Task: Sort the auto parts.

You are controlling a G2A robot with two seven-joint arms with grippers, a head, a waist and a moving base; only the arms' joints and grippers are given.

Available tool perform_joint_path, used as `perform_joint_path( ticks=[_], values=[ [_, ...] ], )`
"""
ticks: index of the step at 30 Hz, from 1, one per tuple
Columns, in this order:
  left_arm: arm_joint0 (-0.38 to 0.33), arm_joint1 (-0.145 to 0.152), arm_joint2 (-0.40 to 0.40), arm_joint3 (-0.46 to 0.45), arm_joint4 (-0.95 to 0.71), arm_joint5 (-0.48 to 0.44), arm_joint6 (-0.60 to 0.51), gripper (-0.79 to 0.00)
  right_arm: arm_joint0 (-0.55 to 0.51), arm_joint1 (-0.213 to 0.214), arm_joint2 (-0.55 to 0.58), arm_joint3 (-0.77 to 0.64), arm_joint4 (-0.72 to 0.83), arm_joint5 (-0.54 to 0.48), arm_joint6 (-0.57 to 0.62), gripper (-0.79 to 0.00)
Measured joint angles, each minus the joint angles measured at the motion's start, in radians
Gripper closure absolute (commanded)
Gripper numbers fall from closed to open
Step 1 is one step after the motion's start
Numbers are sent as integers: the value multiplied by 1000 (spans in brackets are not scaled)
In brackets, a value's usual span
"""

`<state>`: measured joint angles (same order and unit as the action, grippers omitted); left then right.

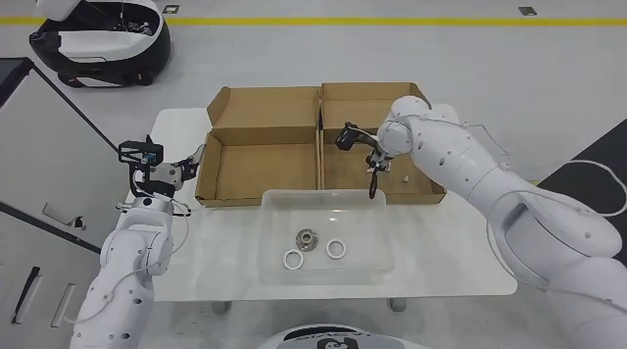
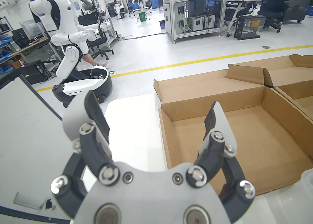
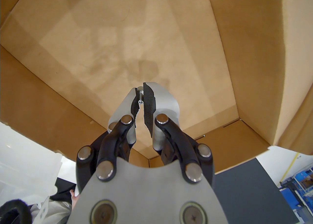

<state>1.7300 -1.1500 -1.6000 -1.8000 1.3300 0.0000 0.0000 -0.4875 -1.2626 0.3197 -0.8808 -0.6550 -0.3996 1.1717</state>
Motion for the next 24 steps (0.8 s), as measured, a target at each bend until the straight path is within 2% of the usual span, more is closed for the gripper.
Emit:
perform_joint_path(
  ticks=[5,7,9,10,18,21,23,24],
  values=[
    [0,0,0,0,0,0,0,-785,-4,-5,8,3,-4,0,12,0],
    [0,0,0,0,0,0,0,-785,-5,-6,11,5,-6,1,17,-92],
    [0,0,0,0,0,0,0,-785,-8,-7,15,9,-7,1,19,-111],
    [0,0,0,0,0,0,0,-785,-9,-8,17,11,-7,1,18,-157],
    [0,0,0,0,0,0,0,-785,-13,-9,39,23,-7,-5,20,-274],
    [0,0,0,0,0,0,0,-785,-13,-9,48,24,-8,-8,20,-379],
    [0,0,0,0,0,0,0,-785,-12,-7,58,21,-3,-8,21,-573],
    [0,0,0,0,0,0,0,-785,-12,-6,63,19,1,-9,22,-767]
  ],
)
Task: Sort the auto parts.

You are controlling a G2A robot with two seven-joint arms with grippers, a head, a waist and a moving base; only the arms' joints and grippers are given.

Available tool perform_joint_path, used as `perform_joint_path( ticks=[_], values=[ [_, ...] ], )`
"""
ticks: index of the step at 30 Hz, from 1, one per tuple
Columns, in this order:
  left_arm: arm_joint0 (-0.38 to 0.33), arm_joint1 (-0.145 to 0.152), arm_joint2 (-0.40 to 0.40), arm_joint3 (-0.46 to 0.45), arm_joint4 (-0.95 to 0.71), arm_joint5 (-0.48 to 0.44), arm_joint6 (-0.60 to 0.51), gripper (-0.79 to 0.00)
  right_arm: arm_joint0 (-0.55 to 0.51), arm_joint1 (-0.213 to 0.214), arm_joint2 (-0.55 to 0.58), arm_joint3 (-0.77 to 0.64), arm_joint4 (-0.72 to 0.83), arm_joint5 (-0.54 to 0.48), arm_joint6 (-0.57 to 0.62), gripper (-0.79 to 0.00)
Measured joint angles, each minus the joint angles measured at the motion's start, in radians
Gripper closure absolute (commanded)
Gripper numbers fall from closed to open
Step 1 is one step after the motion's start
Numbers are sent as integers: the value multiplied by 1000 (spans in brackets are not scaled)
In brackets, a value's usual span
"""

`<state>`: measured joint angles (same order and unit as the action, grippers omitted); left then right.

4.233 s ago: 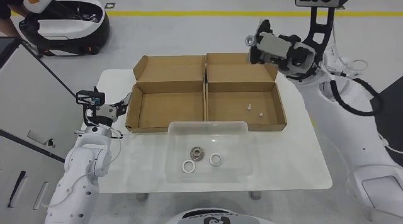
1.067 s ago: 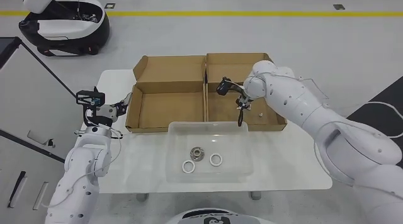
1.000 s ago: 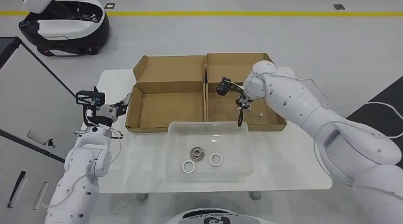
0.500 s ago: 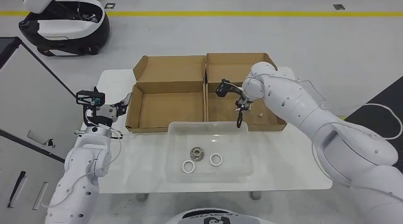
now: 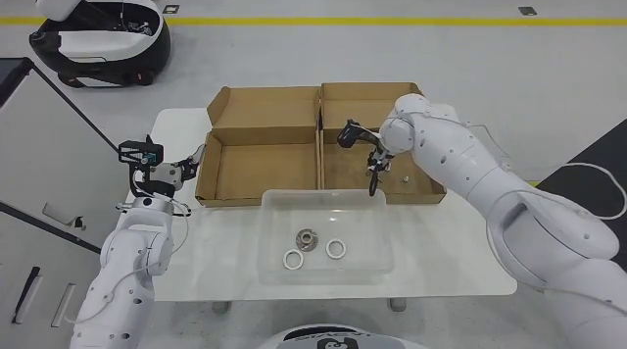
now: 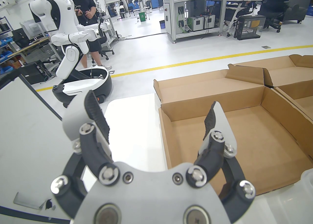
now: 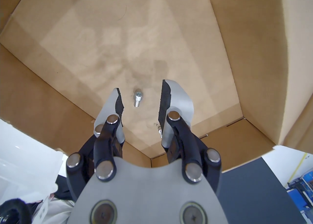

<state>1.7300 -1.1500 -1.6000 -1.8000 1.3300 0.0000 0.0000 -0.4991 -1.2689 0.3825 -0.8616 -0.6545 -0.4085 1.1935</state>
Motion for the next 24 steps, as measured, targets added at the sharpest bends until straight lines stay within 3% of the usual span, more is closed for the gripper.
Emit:
perform_joint_path(
  ticks=[13,19,24],
  values=[
    [0,0,0,0,0,0,0,-785,44,60,142,-123,42,-47,16,-785],
    [0,0,0,0,0,0,0,-785,29,117,257,-307,126,-104,98,-785],
    [0,0,0,0,0,0,0,-785,-12,168,327,-505,197,-54,165,-785]
  ],
)
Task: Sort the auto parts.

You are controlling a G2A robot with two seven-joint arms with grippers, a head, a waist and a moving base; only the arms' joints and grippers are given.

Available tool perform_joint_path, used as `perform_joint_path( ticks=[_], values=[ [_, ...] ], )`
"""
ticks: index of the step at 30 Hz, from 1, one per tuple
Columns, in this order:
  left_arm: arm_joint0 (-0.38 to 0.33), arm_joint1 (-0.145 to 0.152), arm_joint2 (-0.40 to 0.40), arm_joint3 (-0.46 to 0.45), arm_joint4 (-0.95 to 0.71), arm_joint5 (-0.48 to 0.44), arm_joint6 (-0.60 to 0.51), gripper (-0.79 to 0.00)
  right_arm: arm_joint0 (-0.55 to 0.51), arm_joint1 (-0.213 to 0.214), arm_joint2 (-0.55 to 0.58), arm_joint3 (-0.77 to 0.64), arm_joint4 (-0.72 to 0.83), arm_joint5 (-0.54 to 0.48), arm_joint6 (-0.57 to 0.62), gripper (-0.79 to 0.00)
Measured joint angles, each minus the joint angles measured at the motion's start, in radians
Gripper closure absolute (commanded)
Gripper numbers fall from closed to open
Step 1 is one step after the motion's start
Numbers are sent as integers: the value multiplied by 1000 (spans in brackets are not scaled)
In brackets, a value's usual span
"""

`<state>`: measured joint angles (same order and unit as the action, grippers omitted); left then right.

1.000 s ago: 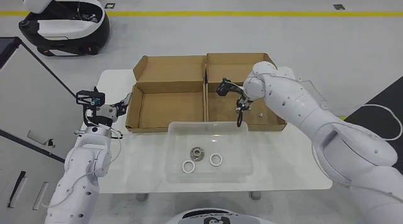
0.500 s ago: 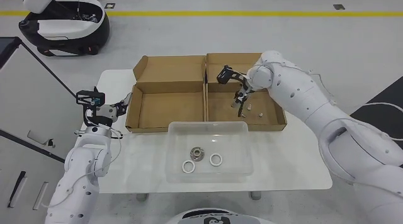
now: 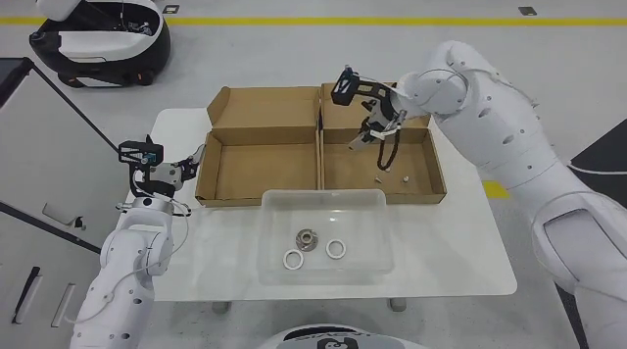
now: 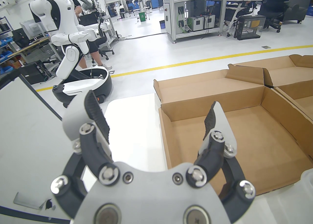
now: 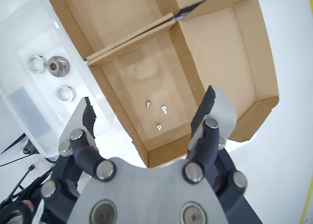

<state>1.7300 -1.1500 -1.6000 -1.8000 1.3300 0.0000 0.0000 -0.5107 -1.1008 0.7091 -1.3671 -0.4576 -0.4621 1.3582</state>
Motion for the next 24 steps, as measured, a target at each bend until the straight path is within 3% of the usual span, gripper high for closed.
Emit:
perform_joint_path(
  ticks=[14,24],
  values=[
    [0,0,0,0,0,0,0,-785,-61,95,-41,-395,202,115,115,-785],
    [0,0,0,0,0,0,0,-785,-45,117,-106,-457,238,136,136,-785]
  ],
)
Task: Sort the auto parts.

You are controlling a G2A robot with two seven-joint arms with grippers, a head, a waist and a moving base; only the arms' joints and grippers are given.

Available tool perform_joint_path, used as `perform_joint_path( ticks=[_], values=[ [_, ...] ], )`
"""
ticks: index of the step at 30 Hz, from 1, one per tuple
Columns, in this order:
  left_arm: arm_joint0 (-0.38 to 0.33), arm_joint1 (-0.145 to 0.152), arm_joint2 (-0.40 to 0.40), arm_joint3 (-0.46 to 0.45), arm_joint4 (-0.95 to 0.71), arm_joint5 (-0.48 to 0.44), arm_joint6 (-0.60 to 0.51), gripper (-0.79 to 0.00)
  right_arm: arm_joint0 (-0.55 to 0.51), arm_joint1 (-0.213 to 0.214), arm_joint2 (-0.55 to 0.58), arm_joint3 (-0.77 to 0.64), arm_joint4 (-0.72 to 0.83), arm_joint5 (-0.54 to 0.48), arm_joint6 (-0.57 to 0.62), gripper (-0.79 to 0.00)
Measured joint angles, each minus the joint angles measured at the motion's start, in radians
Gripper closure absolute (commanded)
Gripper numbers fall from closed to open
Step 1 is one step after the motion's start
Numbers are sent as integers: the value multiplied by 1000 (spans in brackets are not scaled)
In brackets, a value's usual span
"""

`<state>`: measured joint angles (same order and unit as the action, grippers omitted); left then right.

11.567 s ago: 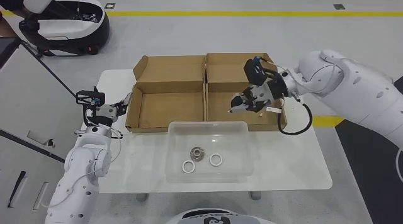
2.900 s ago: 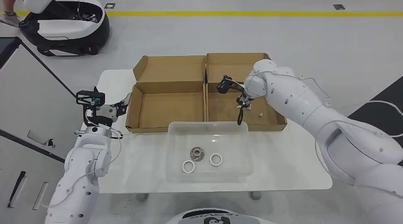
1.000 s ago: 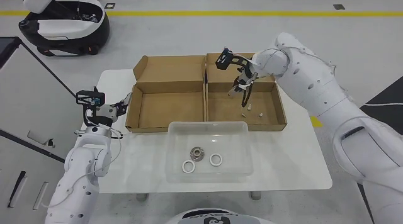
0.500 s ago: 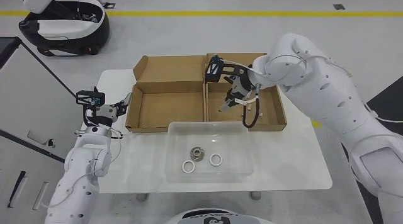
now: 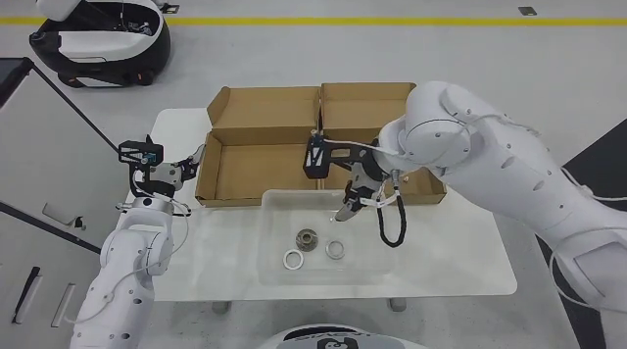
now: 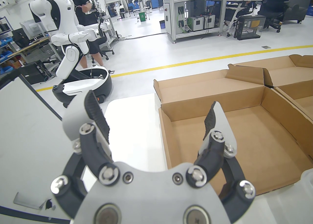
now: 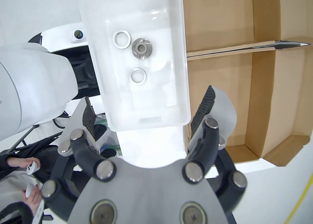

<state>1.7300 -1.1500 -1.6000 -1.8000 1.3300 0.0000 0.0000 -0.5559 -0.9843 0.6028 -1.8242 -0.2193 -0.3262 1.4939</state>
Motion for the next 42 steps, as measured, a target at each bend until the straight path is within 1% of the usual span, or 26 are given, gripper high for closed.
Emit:
perform_joint_path(
  ticks=[10,13,16,22,26,29,32,34,35,36,37,40,42],
  values=[
    [0,0,0,0,0,0,0,-785,-1,0,0,0,-1,0,0,-785],
    [0,0,0,0,0,0,0,-785,-20,-4,-28,4,-50,16,-17,-785],
    [0,0,0,0,0,0,0,-785,-14,-16,-61,14,-89,50,-10,-785],
    [0,0,0,0,0,0,0,-785,29,-61,-149,54,-111,111,39,-785],
    [0,0,0,0,0,0,0,-785,64,-102,-230,104,-119,144,42,-785],
    [0,0,0,0,0,0,0,-785,79,-131,-272,140,-101,148,42,-785],
    [0,0,0,0,0,0,0,-785,89,-155,-297,172,-78,139,42,-656],
    [0,0,0,0,0,0,0,-785,92,-167,-308,188,-70,135,42,-597],
    [0,0,0,0,0,0,0,-785,92,-174,-314,197,-67,131,41,-585],
    [0,0,0,0,0,0,0,-785,91,-179,-318,205,-66,128,40,-545],
    [0,0,0,0,0,0,0,-785,89,-182,-322,215,-66,124,39,-480],
    [0,0,0,0,0,0,0,-785,80,-187,-327,265,-66,90,30,-431],
    [0,0,0,0,0,0,0,-785,73,-190,-330,281,-63,79,30,-422]
  ],
)
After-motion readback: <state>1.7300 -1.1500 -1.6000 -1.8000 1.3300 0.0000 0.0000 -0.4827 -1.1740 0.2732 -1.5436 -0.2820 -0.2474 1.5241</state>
